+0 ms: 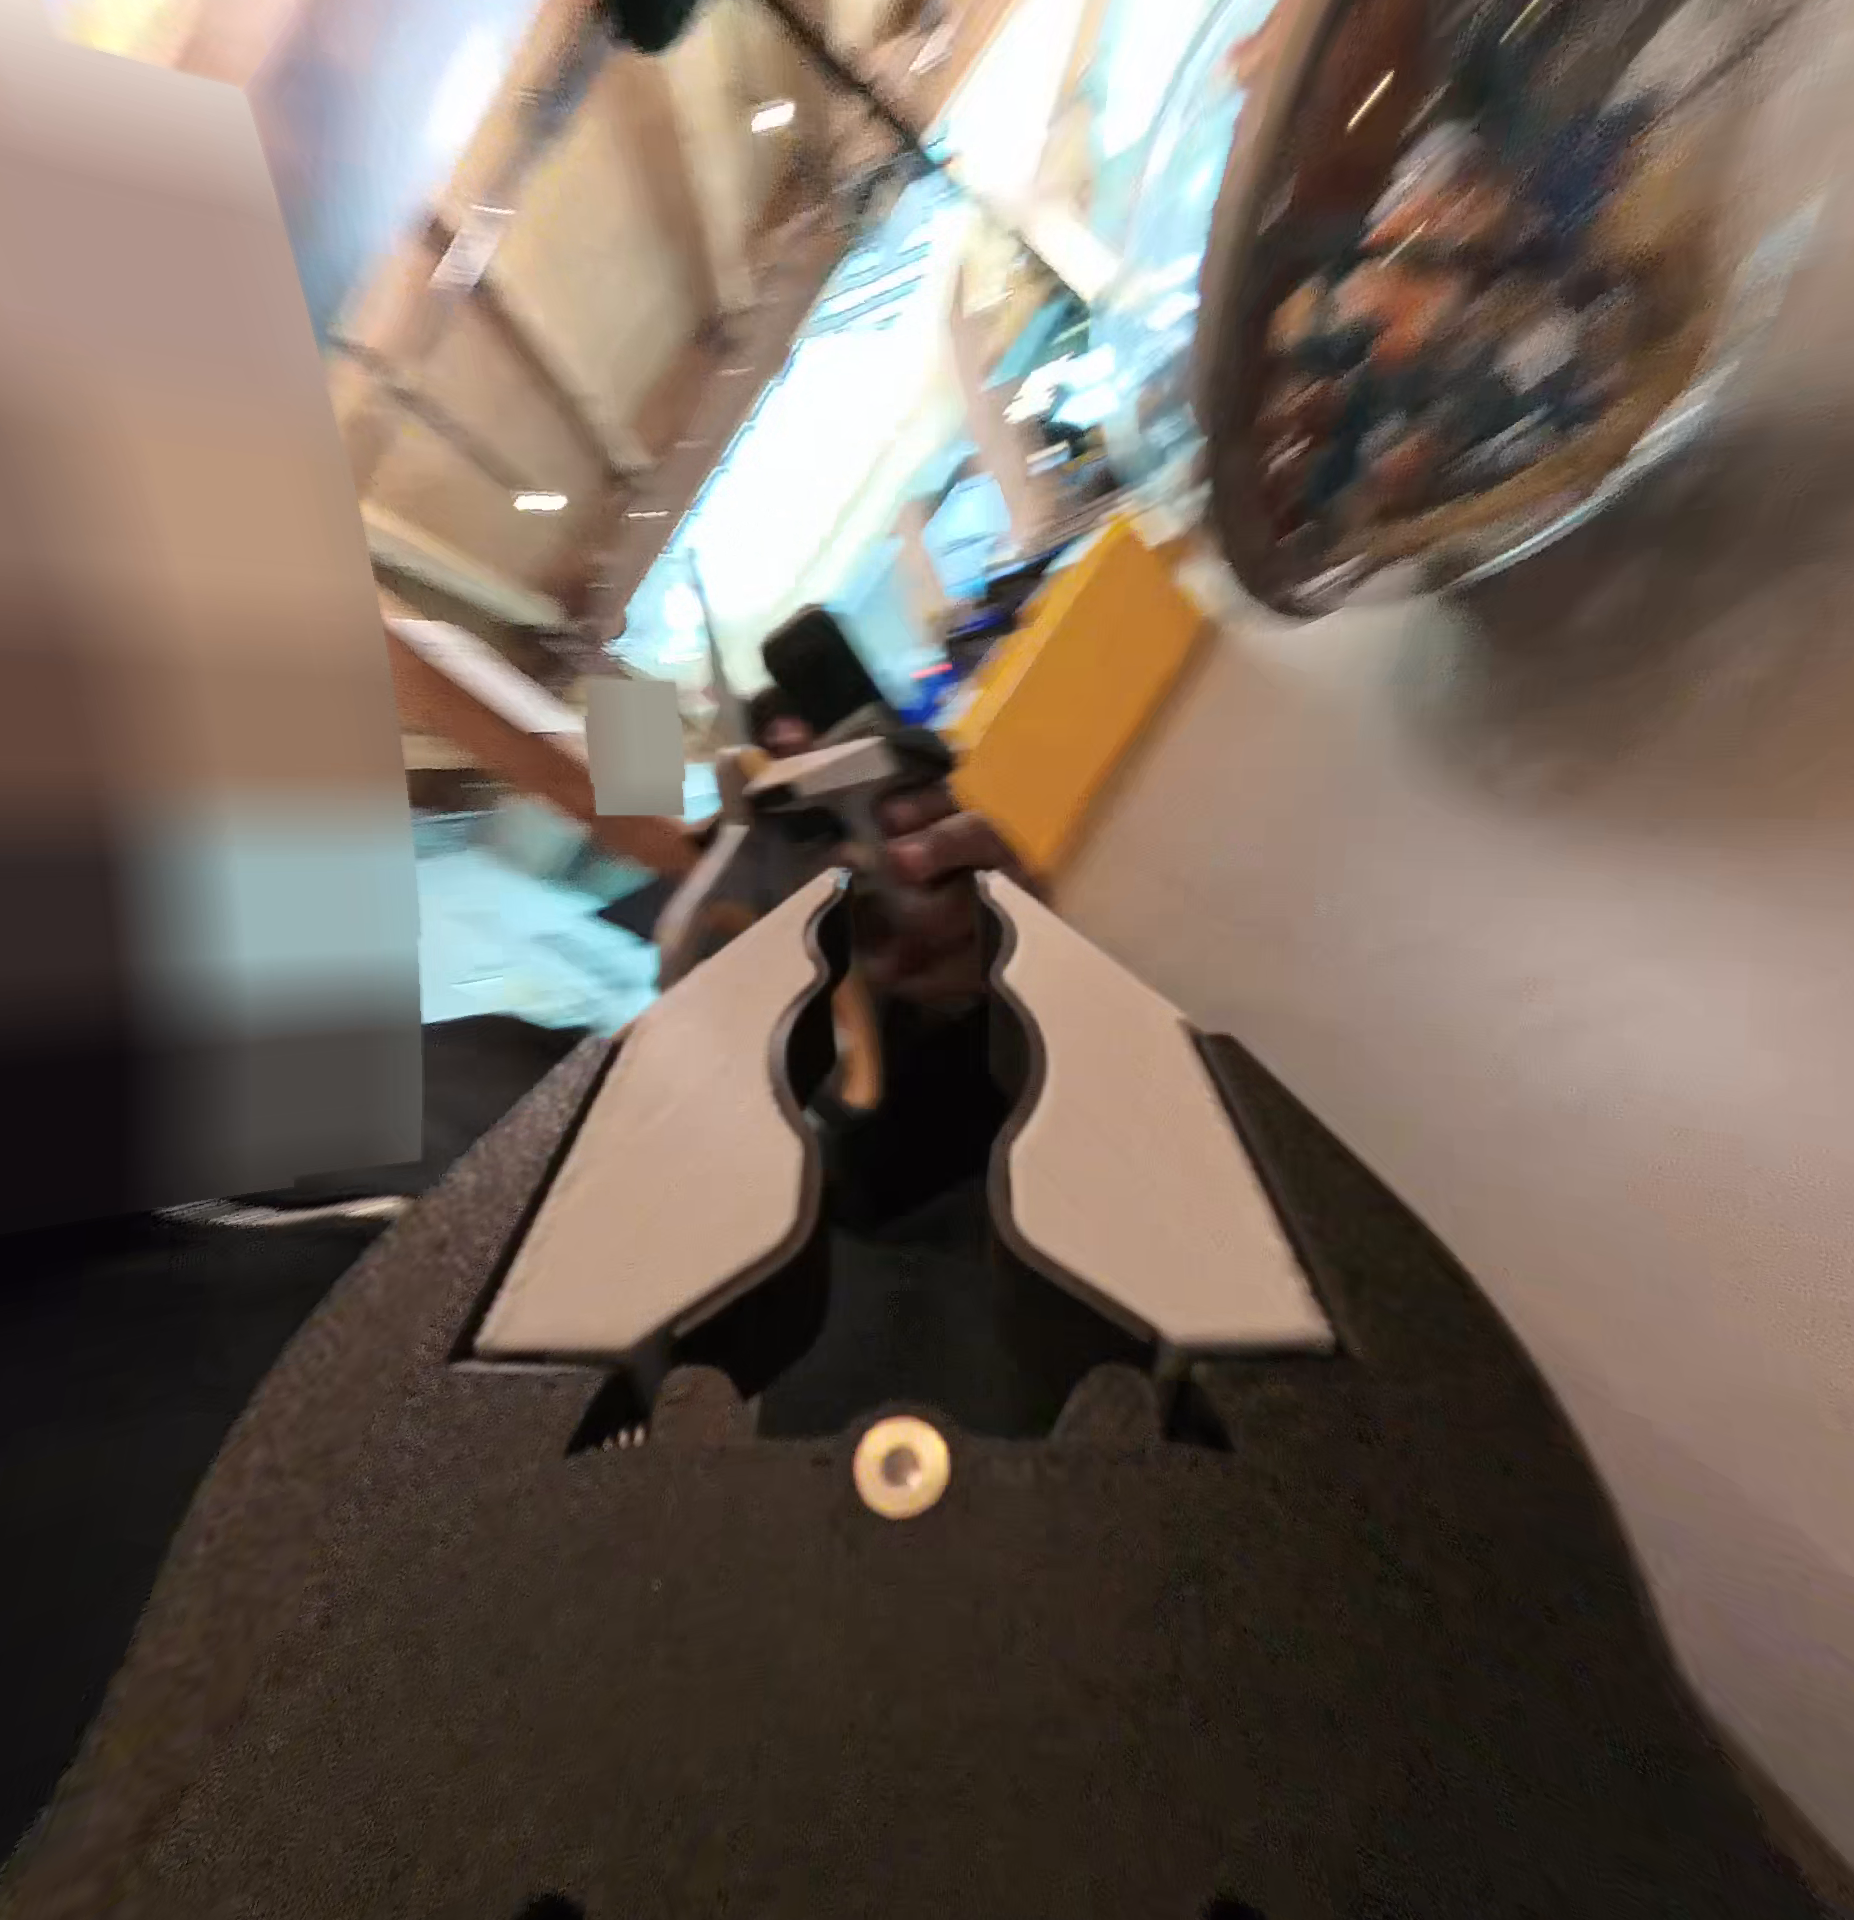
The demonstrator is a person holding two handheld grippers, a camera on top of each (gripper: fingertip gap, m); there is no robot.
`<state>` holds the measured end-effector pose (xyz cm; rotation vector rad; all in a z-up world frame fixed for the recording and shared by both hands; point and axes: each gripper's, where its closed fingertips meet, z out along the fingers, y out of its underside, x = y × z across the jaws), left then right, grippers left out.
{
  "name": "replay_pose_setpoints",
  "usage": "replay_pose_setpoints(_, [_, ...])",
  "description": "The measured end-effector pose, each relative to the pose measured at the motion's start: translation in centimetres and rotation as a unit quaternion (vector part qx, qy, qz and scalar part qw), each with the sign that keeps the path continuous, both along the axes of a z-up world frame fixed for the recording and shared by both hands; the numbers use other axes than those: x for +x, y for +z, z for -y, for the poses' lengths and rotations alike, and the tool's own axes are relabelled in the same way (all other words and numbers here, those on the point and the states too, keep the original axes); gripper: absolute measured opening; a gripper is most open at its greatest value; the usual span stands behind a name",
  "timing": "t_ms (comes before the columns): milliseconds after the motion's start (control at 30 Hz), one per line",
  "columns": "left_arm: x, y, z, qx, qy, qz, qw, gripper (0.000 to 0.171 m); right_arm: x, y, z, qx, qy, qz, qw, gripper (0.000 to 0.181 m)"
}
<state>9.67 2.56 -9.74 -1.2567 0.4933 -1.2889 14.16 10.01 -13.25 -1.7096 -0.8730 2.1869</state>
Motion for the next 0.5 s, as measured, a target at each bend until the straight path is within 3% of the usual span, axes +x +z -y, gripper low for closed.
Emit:
replay_pose_setpoints(67, [0.9,-0.2,1.0,0.016,-0.023,-0.041,0.999,0.015,-0.3,0.6,2.4,-0.082,0.096,-0.02,0.992,0.029])
replay_pose_setpoints(200, [1.6,-0.3,2.6,0.033,-0.069,-0.048,0.996,0.015,-0.9,-1.2,8.6,-0.015,0.235,0.029,0.972,0.06])
replay_pose_setpoints(400, [2.1,-0.8,3.4,0.028,-0.107,-0.022,0.994,0.015,-0.8,-0.4,11.9,-0.075,0.342,-0.002,0.937,0.032])
replay_pose_setpoints(500, [2.4,-1.1,3.8,0.027,-0.123,-0.018,0.992,0.015,-0.7,-0.5,13.4,-0.081,0.367,-0.011,0.927,0.031])
